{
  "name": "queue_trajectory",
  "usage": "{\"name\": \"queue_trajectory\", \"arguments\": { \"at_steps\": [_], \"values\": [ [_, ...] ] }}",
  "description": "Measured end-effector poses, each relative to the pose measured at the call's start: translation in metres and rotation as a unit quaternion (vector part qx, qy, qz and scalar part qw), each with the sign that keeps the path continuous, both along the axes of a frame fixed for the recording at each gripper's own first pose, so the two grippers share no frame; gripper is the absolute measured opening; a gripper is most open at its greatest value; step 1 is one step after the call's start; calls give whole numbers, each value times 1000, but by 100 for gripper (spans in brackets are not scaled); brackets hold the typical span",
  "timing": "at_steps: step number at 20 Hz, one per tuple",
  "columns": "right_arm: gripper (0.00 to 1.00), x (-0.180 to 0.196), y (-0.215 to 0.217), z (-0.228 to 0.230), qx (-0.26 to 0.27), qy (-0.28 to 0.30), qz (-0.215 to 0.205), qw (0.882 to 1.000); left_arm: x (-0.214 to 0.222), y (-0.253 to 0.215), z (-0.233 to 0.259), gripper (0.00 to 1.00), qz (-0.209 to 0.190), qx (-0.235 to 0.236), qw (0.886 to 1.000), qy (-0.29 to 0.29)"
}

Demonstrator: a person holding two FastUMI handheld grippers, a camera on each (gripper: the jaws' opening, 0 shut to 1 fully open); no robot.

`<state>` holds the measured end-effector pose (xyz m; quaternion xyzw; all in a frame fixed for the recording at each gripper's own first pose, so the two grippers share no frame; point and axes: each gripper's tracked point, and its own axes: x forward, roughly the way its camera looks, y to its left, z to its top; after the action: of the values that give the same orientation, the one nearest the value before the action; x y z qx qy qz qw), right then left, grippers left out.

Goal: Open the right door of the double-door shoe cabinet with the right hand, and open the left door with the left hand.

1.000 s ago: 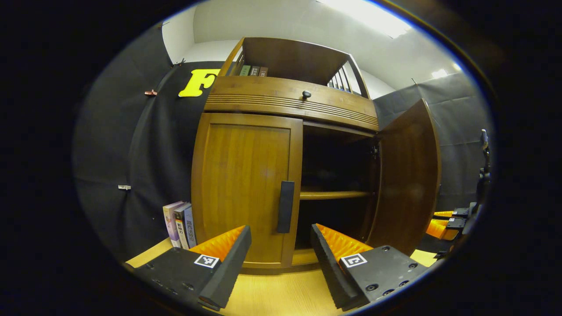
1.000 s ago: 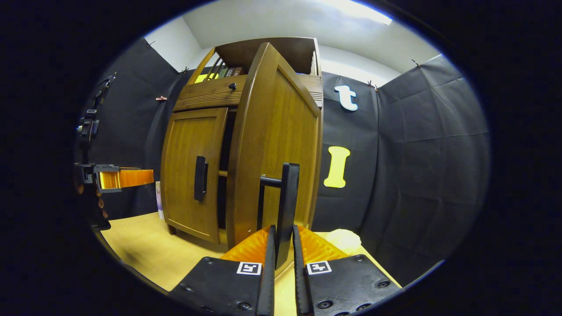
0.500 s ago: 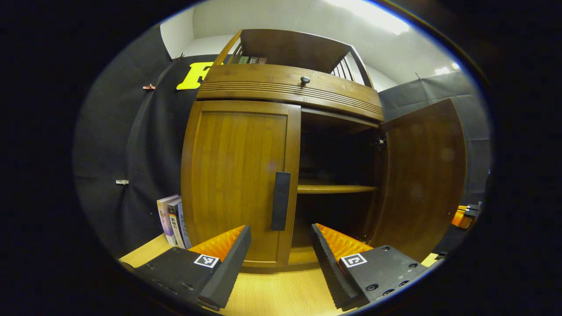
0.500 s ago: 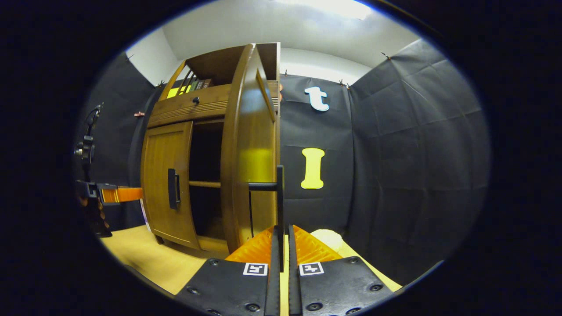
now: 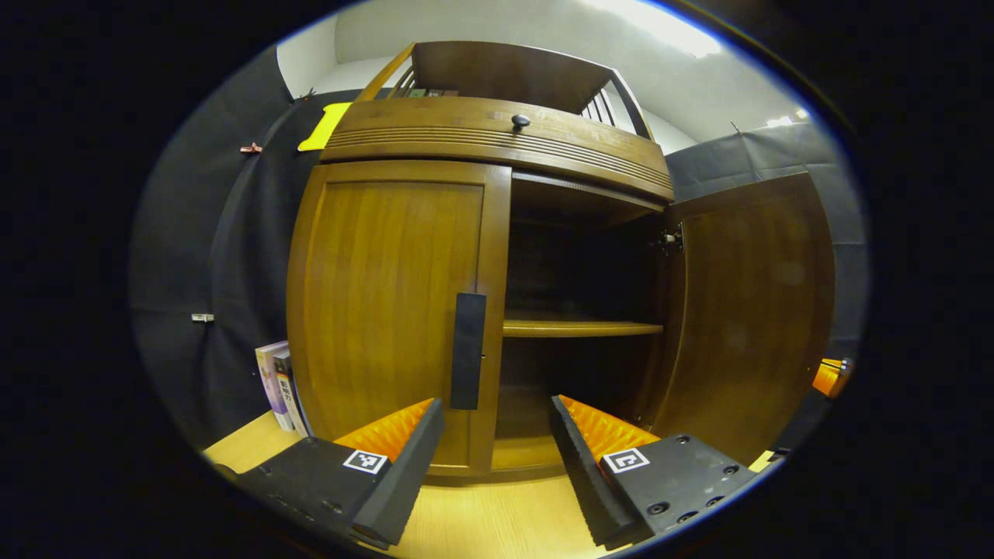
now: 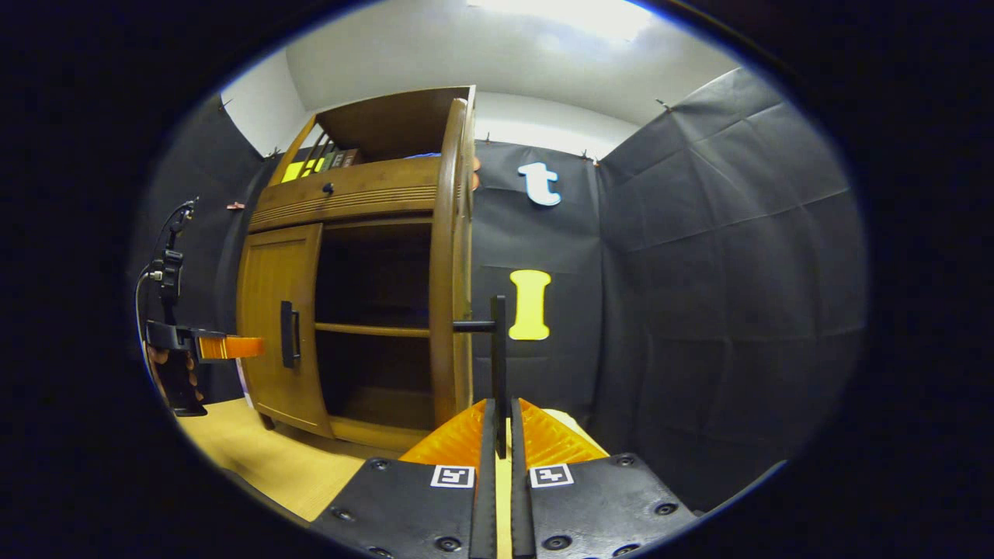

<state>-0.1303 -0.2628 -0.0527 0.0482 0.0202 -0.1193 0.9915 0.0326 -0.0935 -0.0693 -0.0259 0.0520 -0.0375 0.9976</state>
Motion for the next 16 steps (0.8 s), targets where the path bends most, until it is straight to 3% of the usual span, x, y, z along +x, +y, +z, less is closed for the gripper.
{"name": "queue_trajectory", "arguments": {
  "at_steps": [2,3,4,7,9,12,13,16],
  "values": [
    [8,-13,-2,6,19,-7,-7,1000,5,0,2,84,0,7,1000,-5],
    [18,-18,-2,8,17,-9,-10,1000,8,0,3,84,1,11,1000,-12],
    [18,-22,2,11,12,-13,-7,1000,12,1,5,84,1,13,1000,-20],
    [17,-30,42,24,16,-35,60,997,29,5,9,84,4,13,999,-40],
    [17,-30,58,26,-5,-36,83,996,43,9,13,86,12,18,998,-56],
    [48,-24,93,25,-51,-27,133,989,64,13,12,86,20,29,997,-66],
    [41,-22,101,28,-47,-30,144,988,70,11,9,86,16,29,997,-63],
    [74,-22,134,24,-5,-32,190,981,87,16,6,85,27,28,997,-64]
  ]
}}
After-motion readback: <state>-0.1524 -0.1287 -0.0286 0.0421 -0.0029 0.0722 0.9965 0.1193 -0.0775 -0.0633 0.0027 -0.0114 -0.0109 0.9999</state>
